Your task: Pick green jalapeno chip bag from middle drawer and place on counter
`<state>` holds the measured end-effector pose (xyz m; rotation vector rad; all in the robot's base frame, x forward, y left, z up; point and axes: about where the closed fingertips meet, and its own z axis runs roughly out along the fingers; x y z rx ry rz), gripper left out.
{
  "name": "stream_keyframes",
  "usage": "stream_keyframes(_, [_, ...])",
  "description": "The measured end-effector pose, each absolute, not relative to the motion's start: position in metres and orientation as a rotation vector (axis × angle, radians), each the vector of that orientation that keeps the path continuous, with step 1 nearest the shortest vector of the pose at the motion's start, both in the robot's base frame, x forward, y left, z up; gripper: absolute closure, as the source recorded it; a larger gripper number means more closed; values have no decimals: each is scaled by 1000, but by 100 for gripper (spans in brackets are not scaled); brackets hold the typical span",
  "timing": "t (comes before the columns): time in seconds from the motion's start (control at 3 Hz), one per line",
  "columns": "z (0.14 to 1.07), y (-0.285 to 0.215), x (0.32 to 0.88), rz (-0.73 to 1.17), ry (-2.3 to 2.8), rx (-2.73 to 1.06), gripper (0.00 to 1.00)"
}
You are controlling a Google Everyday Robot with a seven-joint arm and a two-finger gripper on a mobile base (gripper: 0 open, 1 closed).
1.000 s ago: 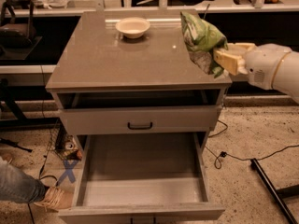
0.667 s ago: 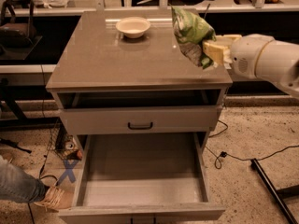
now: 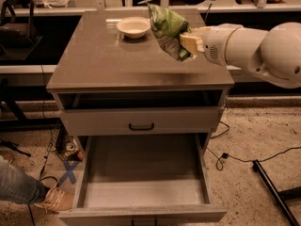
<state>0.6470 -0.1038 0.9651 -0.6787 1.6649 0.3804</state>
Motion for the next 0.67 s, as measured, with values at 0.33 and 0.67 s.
stream_keyframes(0.33, [965,-73,663,390,1680,-701,5])
stream_keyframes(0.67, [967,-49,672,404,1681,-730,0])
